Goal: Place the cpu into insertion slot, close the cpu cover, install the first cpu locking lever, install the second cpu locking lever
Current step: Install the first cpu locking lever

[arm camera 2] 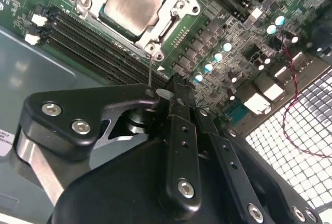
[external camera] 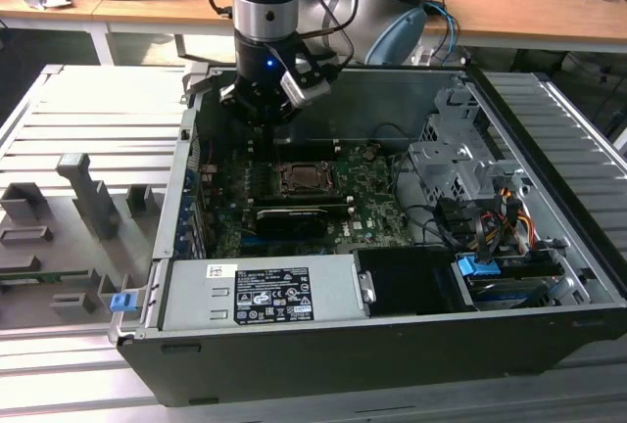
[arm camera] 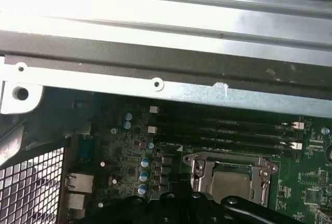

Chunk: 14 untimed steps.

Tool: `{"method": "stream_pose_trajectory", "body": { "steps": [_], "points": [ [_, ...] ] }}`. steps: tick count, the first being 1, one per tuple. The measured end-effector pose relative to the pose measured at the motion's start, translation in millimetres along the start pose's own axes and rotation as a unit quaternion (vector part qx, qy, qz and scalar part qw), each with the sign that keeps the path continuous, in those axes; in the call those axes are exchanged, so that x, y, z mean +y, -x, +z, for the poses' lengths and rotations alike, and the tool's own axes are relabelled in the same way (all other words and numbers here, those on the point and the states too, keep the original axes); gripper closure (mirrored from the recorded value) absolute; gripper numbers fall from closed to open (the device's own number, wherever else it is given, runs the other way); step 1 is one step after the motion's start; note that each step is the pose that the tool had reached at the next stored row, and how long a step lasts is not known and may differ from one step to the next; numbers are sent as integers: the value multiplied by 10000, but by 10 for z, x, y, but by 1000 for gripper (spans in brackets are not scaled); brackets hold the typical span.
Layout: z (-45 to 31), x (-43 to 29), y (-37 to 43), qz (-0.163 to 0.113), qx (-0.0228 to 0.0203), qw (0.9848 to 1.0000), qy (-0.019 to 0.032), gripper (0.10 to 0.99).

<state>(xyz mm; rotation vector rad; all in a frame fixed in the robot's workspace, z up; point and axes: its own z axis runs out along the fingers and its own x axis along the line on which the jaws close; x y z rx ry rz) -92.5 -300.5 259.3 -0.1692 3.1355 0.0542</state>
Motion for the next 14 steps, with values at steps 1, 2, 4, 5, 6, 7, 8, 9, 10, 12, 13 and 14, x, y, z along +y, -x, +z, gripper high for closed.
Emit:
{"method": "stream_pose_trajectory", "body": {
  "steps": [1,2,4,5,6,7,8,9,10,12,13,14],
  "points": [
    [1,17,2,0,0,10000,0,980],
    [2,32,4,1,-1,10000,1,980],
    [2,55,6,0,0,10000,0,980],
    [4,88,10,0,0,10000,0,980],
    [4,95,10,1,0,10000,0,980],
    [4,97,11,1,1,10000,-1,980],
    [4,97,16,0,1,10000,0,980],
    [5,99,25,1,-1,10000,1,980],
    [5,101,30,1,-1,10000,1,980],
    [6,103,55,2,0,10000,0,980],
    [8,101,75,3,0,10000,0,980],
    [8,100,87,4,0,10000,0,980]
  ]
}}
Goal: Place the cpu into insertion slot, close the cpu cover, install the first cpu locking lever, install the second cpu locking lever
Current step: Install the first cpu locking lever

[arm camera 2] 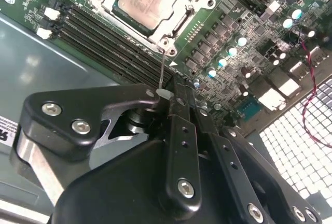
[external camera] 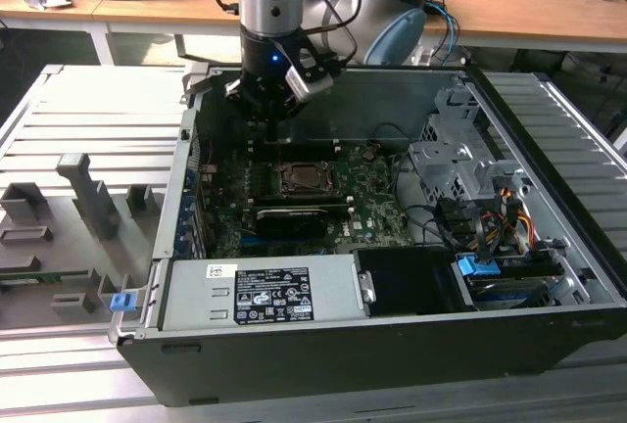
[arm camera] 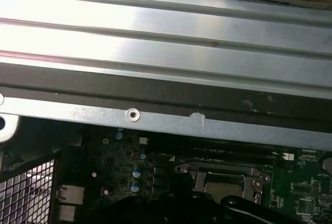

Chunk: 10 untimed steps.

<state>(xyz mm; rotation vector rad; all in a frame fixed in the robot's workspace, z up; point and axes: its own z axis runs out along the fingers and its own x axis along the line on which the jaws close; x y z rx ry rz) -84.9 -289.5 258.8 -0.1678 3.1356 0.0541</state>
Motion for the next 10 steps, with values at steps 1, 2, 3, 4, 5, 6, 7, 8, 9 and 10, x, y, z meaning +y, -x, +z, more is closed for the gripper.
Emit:
{"method": "stream_pose_trajectory", "body": {
  "steps": [1,2,3,4,5,6,7,8,9,10],
  "points": [
    [1,-1,14,0,0,10000,0,980],
    [1,-3,32,0,0,10000,0,980],
    [2,-5,44,0,0,10000,0,980],
    [2,-6,53,1,0,10000,0,980],
    [5,-7,68,1,-1,10000,1,980],
    [9,-9,84,1,-1,10000,1,980],
    [12,-11,93,1,-1,10000,1,980],
    [15,-11,102,1,0,10000,0,980],
    [20,-13,117,1,0,10000,0,980],
    [27,-16,139,1,0,10000,0,980]
  ]
}}
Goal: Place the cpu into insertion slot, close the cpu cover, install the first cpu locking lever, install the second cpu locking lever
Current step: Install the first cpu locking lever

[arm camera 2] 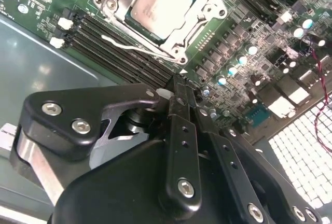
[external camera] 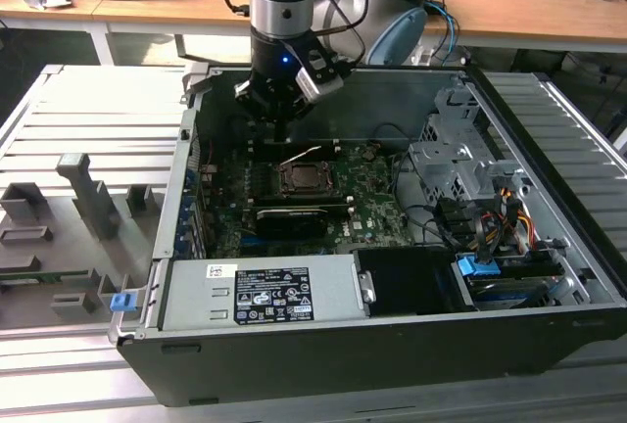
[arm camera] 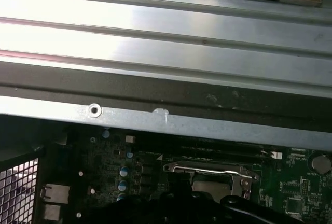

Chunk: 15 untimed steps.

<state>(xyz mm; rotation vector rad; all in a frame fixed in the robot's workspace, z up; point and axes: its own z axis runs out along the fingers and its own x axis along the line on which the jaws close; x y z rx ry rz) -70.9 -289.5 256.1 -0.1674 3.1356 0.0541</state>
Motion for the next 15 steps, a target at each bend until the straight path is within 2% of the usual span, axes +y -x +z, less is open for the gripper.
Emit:
{"method": "stream_pose_trajectory", "body": {
  "steps": [5,6,8,9,11,12,14,15],
  "points": [
    [18,-9,74,14,-4,10000,-1,980],
    [19,-11,89,21,-7,10000,30,980],
    [30,-15,127,99,-32,9997,234,980],
    [50,-16,140,126,-36,9996,252,980],
    [114,-20,156,161,-38,9995,251,980],
    [122,-21,159,166,-39,9995,259,980],
    [143,-22,164,174,-44,9994,310,980],
    [154,-23,167,177,-45,9993,320,980]
  ]
}}
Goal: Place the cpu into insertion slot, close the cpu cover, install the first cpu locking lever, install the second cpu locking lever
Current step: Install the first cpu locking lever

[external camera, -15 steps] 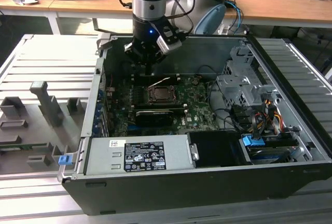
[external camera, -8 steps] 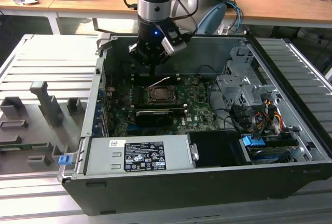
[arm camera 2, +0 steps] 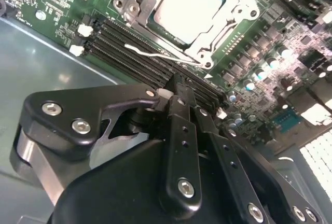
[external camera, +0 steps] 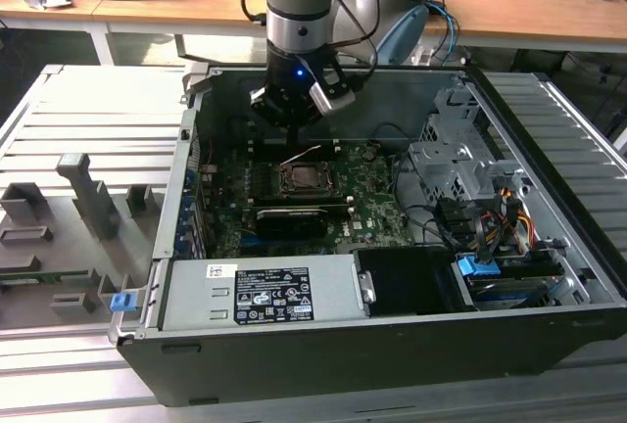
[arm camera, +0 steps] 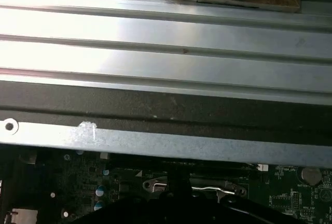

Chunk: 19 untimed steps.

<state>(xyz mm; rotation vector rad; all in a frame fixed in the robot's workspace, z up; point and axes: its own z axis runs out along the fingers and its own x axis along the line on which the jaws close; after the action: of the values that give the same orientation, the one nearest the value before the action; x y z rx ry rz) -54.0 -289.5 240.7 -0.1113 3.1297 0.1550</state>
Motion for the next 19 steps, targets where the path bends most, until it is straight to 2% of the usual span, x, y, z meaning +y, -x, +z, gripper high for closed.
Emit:
{"method": "stream_pose_trajectory", "body": {
  "steps": [10,19],
  "points": [
    [140,-11,89,58,-5,10000,1,980],
    [185,-10,191,58,-5,10000,2,980]
  ]
}}
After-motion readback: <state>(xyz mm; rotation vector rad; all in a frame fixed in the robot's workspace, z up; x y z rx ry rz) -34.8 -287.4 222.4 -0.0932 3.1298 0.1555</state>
